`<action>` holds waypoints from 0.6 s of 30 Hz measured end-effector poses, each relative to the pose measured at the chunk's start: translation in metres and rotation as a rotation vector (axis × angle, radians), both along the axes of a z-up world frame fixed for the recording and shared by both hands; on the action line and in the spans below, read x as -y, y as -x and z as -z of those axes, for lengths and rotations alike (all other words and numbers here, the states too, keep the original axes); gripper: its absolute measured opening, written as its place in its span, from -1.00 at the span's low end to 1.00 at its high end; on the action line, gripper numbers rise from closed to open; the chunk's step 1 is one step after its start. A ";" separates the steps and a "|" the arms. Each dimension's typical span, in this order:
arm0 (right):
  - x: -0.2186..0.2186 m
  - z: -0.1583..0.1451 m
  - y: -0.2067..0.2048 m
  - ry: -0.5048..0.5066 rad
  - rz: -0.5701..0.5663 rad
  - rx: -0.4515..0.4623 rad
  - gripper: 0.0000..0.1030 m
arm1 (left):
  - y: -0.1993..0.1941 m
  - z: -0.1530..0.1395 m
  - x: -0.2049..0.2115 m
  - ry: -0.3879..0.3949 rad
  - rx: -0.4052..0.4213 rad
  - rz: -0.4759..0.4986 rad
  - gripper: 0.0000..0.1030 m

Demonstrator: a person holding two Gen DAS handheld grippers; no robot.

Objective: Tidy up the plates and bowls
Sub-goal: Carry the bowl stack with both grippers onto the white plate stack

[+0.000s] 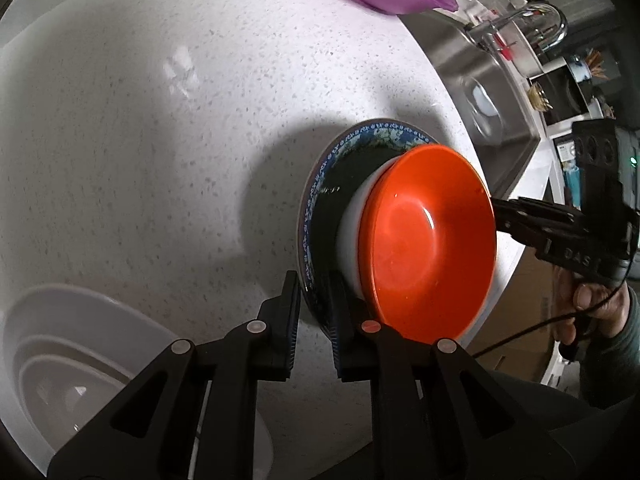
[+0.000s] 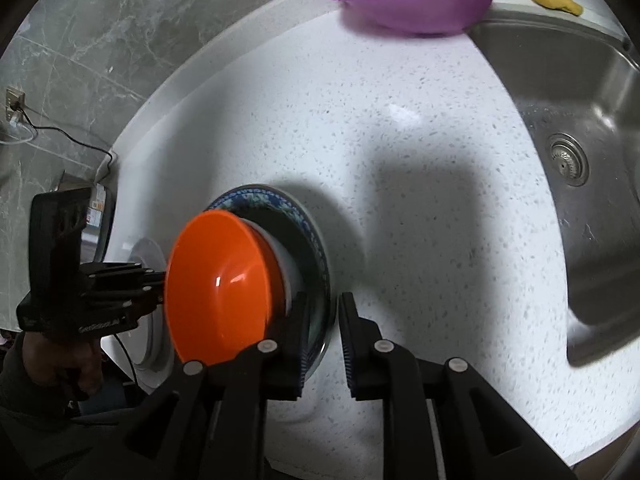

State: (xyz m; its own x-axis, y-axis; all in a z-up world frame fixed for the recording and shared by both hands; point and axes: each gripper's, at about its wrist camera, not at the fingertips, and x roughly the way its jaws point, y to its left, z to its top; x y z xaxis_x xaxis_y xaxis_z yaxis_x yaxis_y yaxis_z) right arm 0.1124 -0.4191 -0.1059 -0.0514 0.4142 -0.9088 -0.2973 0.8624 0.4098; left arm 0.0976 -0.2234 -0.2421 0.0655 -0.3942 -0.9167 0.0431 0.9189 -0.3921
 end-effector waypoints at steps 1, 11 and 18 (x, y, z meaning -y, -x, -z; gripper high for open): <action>0.000 0.004 -0.002 -0.005 0.000 -0.018 -0.64 | 0.001 0.000 -0.001 -0.001 -0.003 -0.006 -0.71; -0.002 0.017 -0.006 -0.047 -0.020 -0.097 -0.80 | 0.008 0.001 -0.001 0.011 -0.032 -0.023 -0.70; -0.004 0.016 -0.003 -0.045 0.028 -0.116 -0.81 | 0.003 0.001 0.002 0.014 -0.018 -0.010 -0.82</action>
State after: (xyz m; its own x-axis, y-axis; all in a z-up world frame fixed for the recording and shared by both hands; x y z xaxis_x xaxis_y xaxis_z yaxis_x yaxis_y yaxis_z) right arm 0.1156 -0.4148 -0.1216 -0.1430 0.4572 -0.8778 -0.2221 0.8494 0.4787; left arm 0.0941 -0.2255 -0.2428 0.0531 -0.4065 -0.9121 0.0265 0.9137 -0.4056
